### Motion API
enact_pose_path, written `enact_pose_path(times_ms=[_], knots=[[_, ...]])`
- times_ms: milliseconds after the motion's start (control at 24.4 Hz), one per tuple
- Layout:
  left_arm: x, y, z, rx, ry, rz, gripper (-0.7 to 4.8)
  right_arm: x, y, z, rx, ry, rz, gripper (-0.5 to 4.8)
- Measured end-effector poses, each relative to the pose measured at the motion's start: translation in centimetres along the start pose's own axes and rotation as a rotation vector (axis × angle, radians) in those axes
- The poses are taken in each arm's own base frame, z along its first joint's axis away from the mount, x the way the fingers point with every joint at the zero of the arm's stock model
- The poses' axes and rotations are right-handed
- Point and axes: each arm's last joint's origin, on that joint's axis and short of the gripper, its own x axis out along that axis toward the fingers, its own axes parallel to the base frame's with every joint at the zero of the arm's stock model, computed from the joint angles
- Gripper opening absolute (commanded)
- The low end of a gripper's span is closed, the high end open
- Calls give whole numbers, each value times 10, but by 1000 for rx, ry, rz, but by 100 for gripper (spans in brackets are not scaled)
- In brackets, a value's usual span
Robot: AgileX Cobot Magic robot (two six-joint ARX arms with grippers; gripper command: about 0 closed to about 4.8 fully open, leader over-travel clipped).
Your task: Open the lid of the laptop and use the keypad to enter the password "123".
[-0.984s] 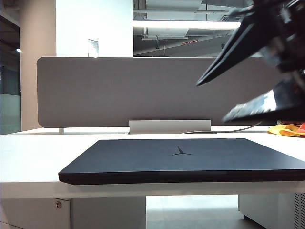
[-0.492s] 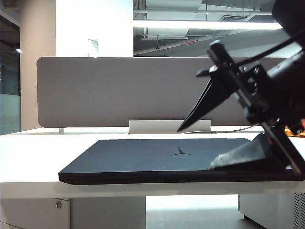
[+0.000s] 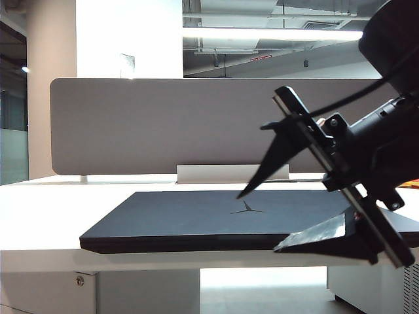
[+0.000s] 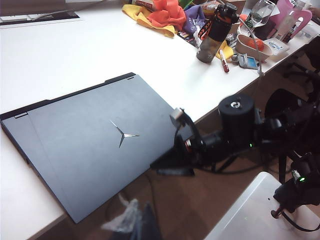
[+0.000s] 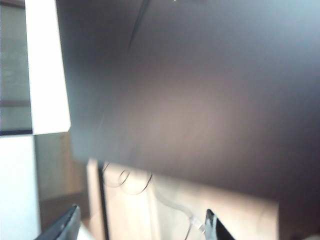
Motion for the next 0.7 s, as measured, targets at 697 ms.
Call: enact_pose_path(times_ms=[697], knots=[[0, -1, -3, -19, 22, -19, -6, 6, -2, -22, 260, -214, 35, 229]])
